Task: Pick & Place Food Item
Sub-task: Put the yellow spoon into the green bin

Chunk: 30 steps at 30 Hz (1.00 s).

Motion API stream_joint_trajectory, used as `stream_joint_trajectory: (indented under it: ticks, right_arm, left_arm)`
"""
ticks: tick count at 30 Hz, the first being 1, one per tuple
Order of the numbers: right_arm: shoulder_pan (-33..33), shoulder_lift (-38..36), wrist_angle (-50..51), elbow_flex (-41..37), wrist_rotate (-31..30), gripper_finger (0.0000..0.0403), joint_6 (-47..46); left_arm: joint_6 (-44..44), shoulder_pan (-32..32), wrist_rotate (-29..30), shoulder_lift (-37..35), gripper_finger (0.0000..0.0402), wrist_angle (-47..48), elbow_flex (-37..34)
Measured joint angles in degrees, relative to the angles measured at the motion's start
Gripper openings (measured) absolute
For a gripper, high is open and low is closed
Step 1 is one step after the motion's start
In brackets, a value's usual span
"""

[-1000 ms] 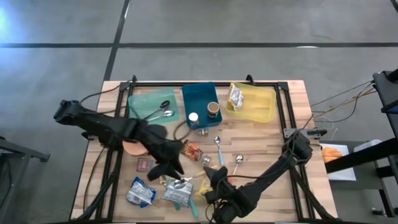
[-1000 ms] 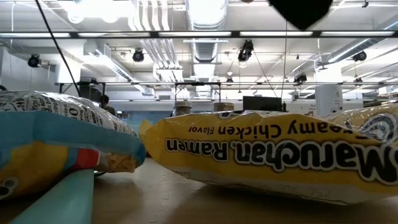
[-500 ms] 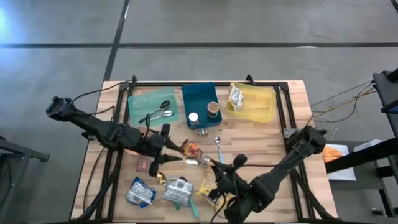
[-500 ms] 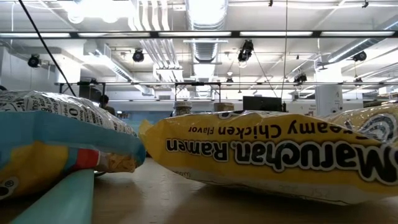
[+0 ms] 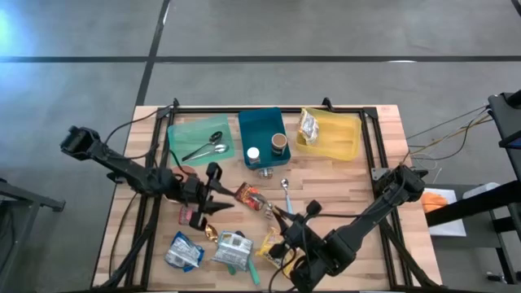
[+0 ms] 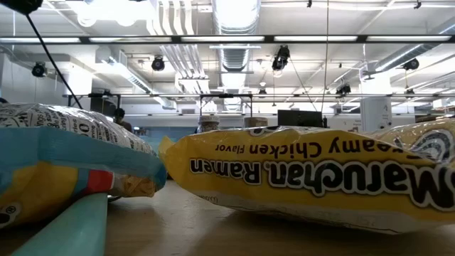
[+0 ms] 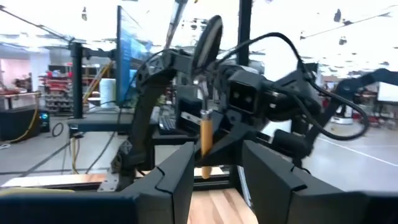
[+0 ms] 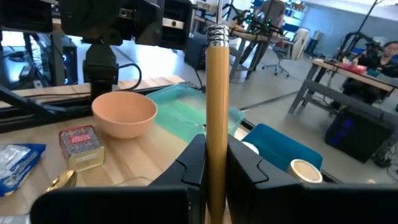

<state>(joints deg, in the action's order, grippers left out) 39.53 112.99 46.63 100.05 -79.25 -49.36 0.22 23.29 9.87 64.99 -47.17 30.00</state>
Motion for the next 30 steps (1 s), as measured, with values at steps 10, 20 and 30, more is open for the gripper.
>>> stream_joint_trajectory:
  ticks: [10, 20, 30]
  right_arm:
    - [-3.1, 0.0, -17.2, 0.0, 7.6, 0.0023, 16.6]
    - [-6.9, -0.4, -37.1, 0.0, 22.8, 0.0023, 38.2]
    - [-9.4, -0.4, -47.8, -4.4, 27.0, 0.0023, 44.3]
  left_arm:
    - [0.0, -0.1, 0.0, 0.0, 0.0140, 4.7, 3.3]
    - [-0.2, -0.1, -4.6, 0.0, 0.0140, 6.8, 4.2]
    - [-0.2, -0.1, -10.9, 0.0, 0.0140, 6.1, 4.2]
